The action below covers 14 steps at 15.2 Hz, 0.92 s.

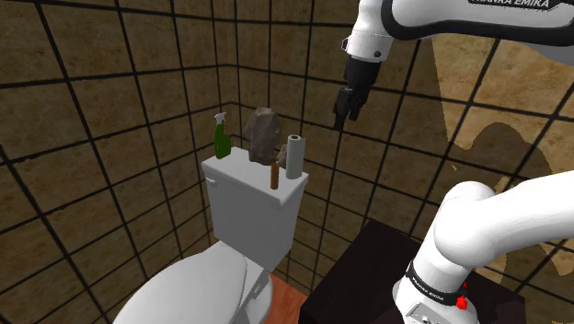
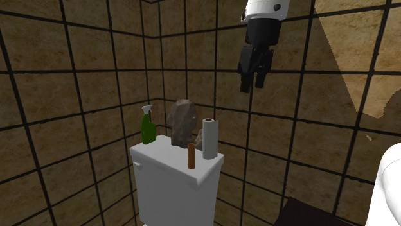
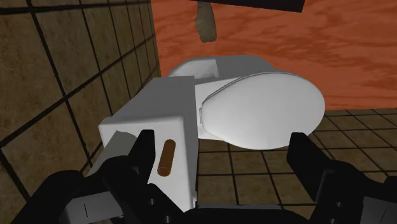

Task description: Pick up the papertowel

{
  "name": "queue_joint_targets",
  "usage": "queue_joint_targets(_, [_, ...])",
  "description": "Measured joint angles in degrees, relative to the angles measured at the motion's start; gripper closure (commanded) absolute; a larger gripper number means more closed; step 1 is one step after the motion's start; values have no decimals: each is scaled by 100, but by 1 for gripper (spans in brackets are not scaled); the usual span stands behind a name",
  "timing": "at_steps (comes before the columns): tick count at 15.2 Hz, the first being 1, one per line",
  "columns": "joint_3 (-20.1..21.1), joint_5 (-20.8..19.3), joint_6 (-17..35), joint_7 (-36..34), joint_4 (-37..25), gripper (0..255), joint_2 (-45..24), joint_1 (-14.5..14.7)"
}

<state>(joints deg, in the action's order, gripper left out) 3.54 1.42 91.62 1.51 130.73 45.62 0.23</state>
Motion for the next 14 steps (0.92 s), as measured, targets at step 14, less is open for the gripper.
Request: queue_joint_targets(14, [-507, -339, 1407, 528, -597, 0, -2158, -293])
